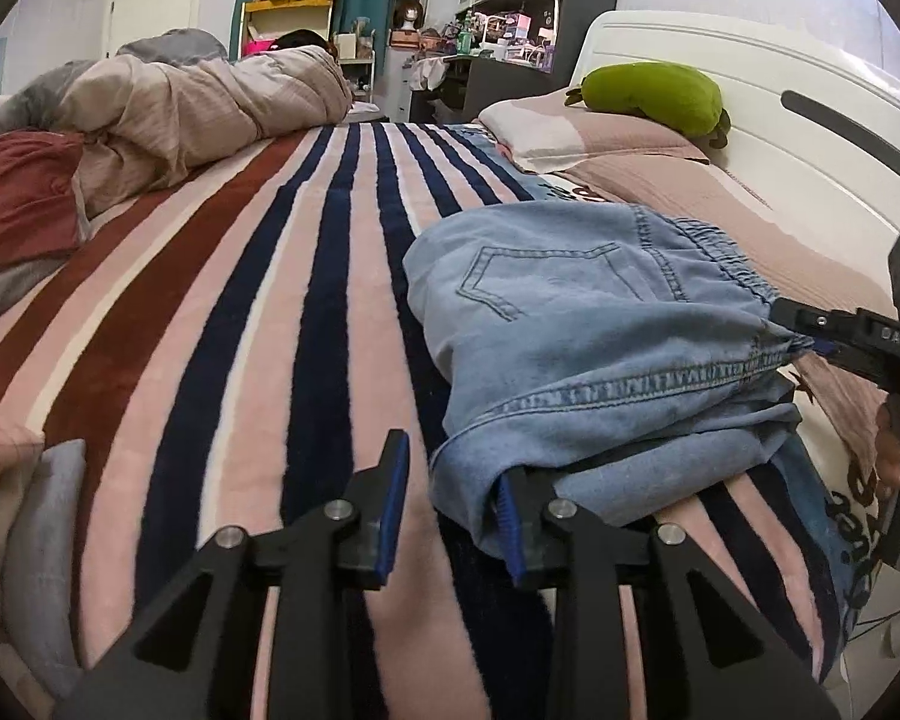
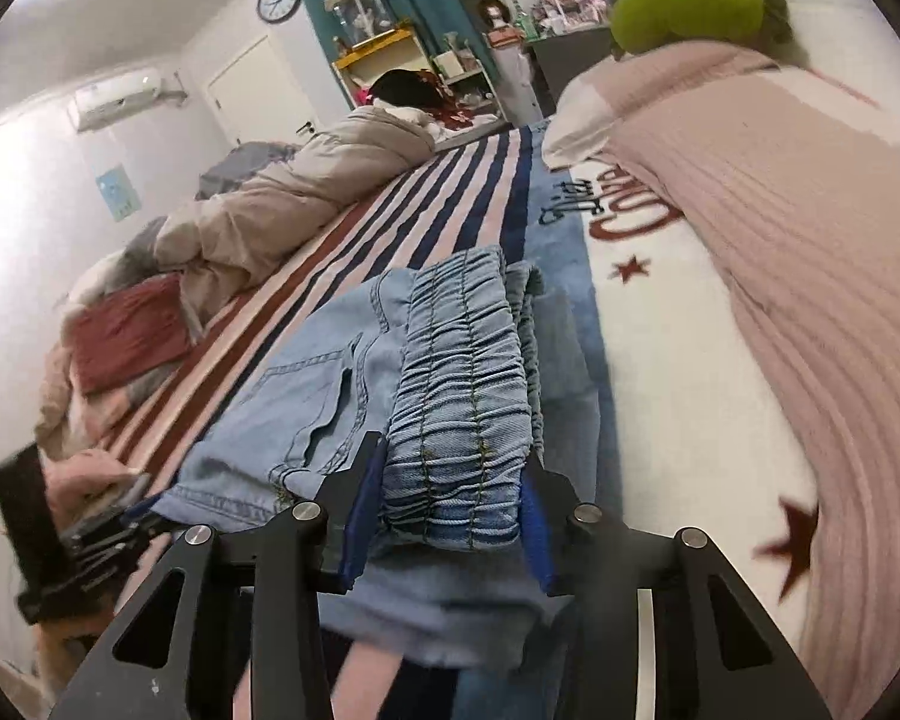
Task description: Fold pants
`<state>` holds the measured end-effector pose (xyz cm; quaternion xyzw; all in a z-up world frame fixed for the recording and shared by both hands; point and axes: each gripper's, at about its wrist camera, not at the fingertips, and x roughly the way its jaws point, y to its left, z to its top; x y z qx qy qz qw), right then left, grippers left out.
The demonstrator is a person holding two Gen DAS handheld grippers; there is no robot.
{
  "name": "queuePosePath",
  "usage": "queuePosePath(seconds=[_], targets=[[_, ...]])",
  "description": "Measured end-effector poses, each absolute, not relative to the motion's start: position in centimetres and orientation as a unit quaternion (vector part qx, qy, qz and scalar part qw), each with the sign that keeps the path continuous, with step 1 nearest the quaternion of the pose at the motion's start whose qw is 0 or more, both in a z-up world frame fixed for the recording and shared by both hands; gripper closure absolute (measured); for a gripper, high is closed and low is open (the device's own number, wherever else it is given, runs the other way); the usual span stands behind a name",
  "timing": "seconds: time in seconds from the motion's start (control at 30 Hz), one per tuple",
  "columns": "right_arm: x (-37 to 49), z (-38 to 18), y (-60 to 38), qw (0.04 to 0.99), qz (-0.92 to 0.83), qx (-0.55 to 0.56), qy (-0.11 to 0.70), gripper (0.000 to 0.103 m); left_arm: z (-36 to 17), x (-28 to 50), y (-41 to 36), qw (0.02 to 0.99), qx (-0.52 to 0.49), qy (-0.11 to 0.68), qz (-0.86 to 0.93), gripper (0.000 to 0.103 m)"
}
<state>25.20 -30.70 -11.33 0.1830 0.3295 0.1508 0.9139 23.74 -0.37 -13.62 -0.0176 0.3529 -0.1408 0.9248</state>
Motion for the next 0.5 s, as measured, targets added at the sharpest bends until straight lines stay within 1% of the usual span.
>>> queuePosePath(seconds=[0.17,0.23,0.27,0.3,0.33,0.37,0.47,0.5], targets=[[23.3,-10.0,-30.9,0.911,0.163,0.207,0.317,0.072,-13.5,23.4,-0.1,0.925,-0.023,0.353,-0.140,0.078],[23.0,-9.6,-31.1,0.909,0.167,0.210,0.318,0.072,-13.6,23.3,0.0,0.924,-0.026,0.355,-0.140,0.075],[23.1,-9.6,-30.9,0.910,0.165,0.199,0.323,0.072,-13.6,23.3,0.1,0.923,-0.025,0.357,-0.142,0.070],[23.2,-9.9,-30.8,0.912,0.158,0.183,0.331,0.071,-13.7,23.2,0.1,0.920,-0.020,0.363,-0.145,0.061],[23.5,-10.5,-30.8,0.911,0.151,0.174,0.343,0.068,-13.6,23.1,0.2,0.919,-0.018,0.363,-0.150,0.057],[23.8,-11.1,-31.0,0.906,0.145,0.174,0.357,0.066,-13.5,22.9,0.4,0.919,-0.022,0.362,-0.156,0.050],[24.0,-11.9,-31.6,0.898,0.142,0.183,0.374,0.058,-12.3,22.1,1.3,0.914,-0.045,0.357,-0.189,0.041],[23.8,-11.5,-31.8,0.902,0.140,0.178,0.369,0.052,-11.5,21.9,1.7,0.915,-0.053,0.348,-0.196,0.037]])
